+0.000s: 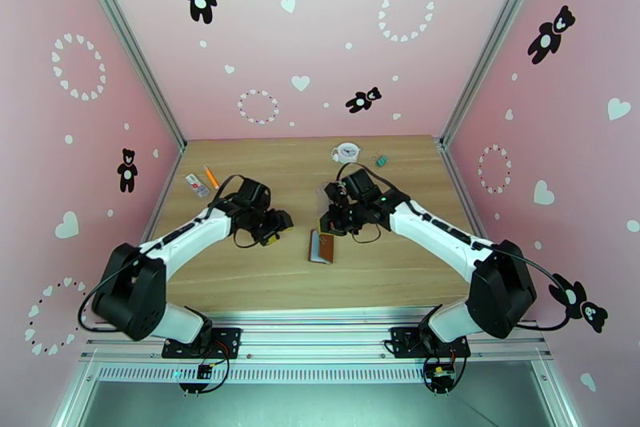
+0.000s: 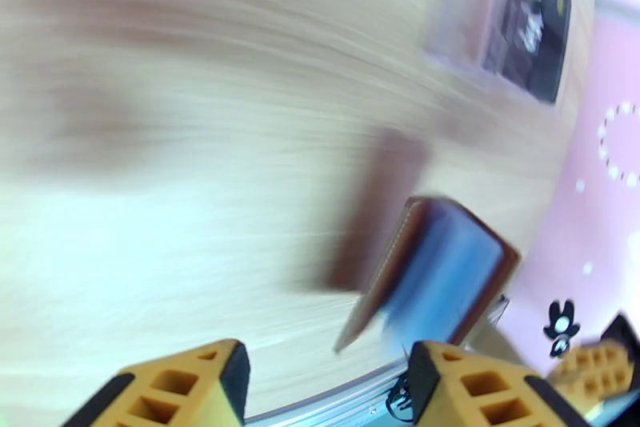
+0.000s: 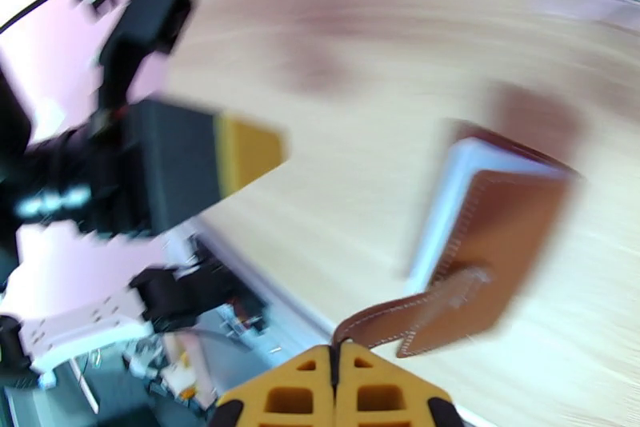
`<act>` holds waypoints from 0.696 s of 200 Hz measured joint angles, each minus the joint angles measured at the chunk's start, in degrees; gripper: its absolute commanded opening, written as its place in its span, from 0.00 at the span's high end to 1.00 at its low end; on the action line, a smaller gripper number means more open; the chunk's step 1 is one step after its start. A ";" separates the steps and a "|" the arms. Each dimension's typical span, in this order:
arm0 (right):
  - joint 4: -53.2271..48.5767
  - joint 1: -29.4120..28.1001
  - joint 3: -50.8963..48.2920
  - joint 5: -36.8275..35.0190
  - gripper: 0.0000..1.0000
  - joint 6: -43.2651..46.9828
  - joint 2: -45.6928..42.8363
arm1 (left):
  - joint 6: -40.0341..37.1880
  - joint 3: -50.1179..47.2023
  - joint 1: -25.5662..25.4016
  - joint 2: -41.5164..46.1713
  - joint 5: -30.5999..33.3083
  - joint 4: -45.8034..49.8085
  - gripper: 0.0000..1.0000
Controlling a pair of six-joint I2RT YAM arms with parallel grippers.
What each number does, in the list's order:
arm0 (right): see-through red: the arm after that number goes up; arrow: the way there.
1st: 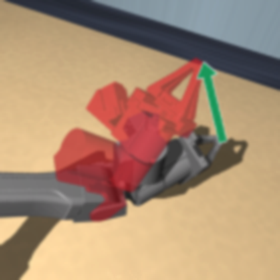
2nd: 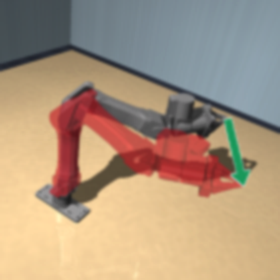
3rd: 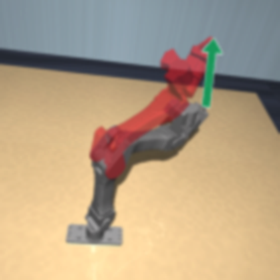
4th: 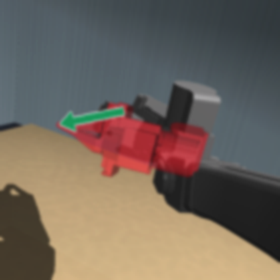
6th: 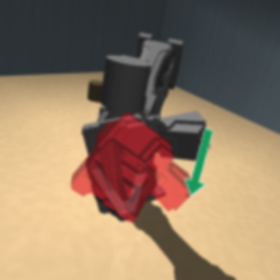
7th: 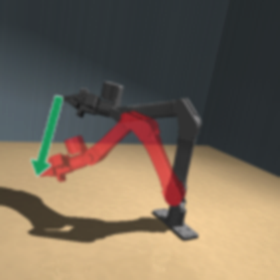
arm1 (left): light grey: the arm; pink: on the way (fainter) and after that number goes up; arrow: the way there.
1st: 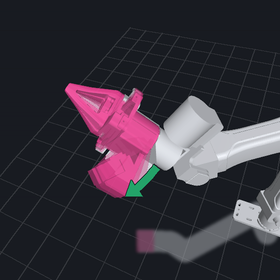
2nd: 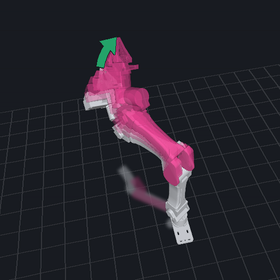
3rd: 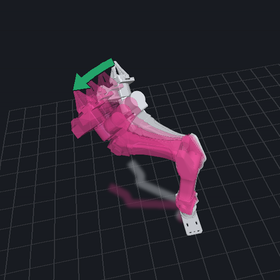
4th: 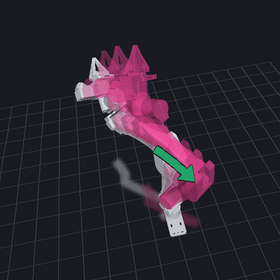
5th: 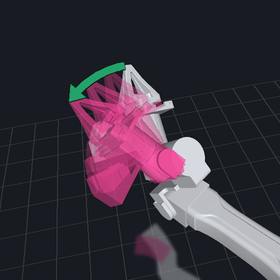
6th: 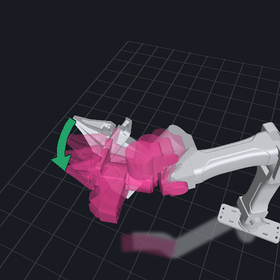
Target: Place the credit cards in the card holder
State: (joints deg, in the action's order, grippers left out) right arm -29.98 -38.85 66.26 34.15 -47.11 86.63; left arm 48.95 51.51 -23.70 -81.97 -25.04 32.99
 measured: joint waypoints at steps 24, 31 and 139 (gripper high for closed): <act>0.17 -0.22 0.09 -1.66 1.00 -0.79 1.88 | 1.09 -3.58 0.26 2.99 0.11 0.44 0.51; 0.31 0.59 -0.26 -2.03 1.00 -0.98 2.47 | 1.33 -3.89 0.26 3.13 -0.09 0.37 0.52; 0.13 4.33 -4.17 -4.63 1.00 -0.24 5.57 | 2.97 0.98 -7.98 -8.02 -5.57 -9.99 0.75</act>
State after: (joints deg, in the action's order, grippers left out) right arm -29.85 -34.52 62.08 29.52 -47.35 92.20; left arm 51.92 52.49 -31.68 -90.00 -30.61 23.00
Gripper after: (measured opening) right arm 0.028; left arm 0.254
